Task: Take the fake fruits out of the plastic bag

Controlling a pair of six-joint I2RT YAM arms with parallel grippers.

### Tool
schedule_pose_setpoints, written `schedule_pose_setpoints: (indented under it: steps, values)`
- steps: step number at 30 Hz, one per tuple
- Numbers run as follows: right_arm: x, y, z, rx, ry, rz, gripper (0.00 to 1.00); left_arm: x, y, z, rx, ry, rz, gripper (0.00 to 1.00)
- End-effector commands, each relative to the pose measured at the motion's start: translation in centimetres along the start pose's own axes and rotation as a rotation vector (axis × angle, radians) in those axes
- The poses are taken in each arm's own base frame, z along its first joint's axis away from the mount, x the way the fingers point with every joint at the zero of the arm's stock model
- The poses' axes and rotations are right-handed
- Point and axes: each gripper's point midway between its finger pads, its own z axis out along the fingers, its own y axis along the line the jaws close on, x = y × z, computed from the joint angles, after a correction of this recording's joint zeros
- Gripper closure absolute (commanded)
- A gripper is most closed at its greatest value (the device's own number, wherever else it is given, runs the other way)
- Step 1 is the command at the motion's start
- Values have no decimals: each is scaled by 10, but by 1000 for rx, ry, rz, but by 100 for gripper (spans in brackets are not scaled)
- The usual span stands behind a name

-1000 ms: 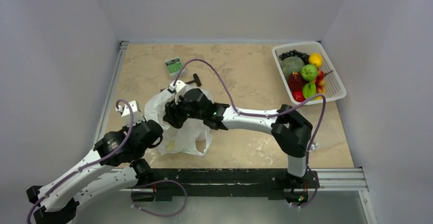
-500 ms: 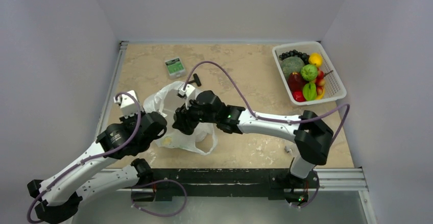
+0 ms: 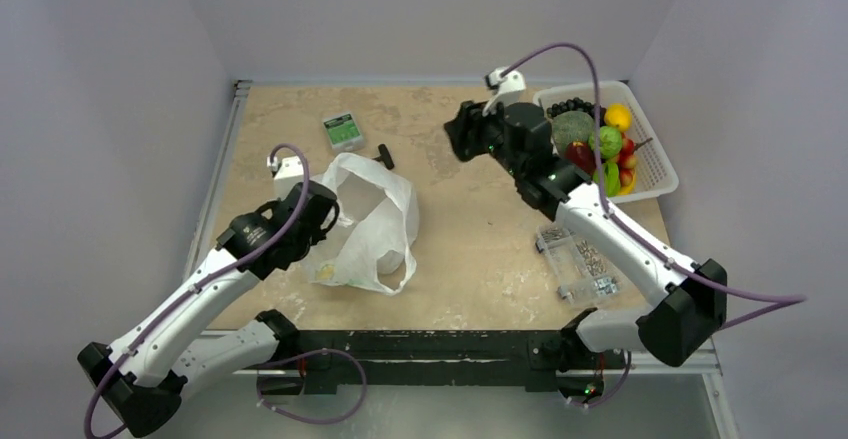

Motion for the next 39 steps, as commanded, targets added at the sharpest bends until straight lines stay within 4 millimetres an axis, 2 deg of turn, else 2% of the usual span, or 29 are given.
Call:
schedule_pose_setpoints:
  steps: [1,4,7,10,11,12,18,25,30,36,37,39]
  values:
    - [-25,-121,-12,446,-38,-11,100,-4,-40,-21,223,90,-23,88]
    - [-26,-193,-23,674,-40,9,100,-2,-51,-32,301,132,-9,68]
    - [-20,-256,-38,862,-20,38,100,-5,-54,-45,350,153,17,39]
    - [-19,-303,-57,981,-24,87,100,-12,-52,-61,399,153,45,10]
    - [-21,-317,-65,1018,-28,103,100,-16,-51,-67,415,148,48,3]
    - [-22,-330,-73,1050,-33,117,100,-19,-49,-74,429,142,52,0]
    - [-27,-393,-122,1204,-35,190,100,-49,-40,-118,552,53,26,0]
    - [-20,-437,-166,1403,-9,172,100,-67,-38,-156,668,23,10,0]
    - [1,-468,-175,1474,43,175,100,-72,-42,-170,725,33,9,0]
    - [24,-499,-184,1514,113,208,100,-73,-36,-176,716,41,11,0]
    - [26,-502,-183,1511,119,209,99,-73,-35,-176,714,42,10,0]
    - [28,-509,-182,1512,130,207,91,-72,-35,-177,715,48,6,0]
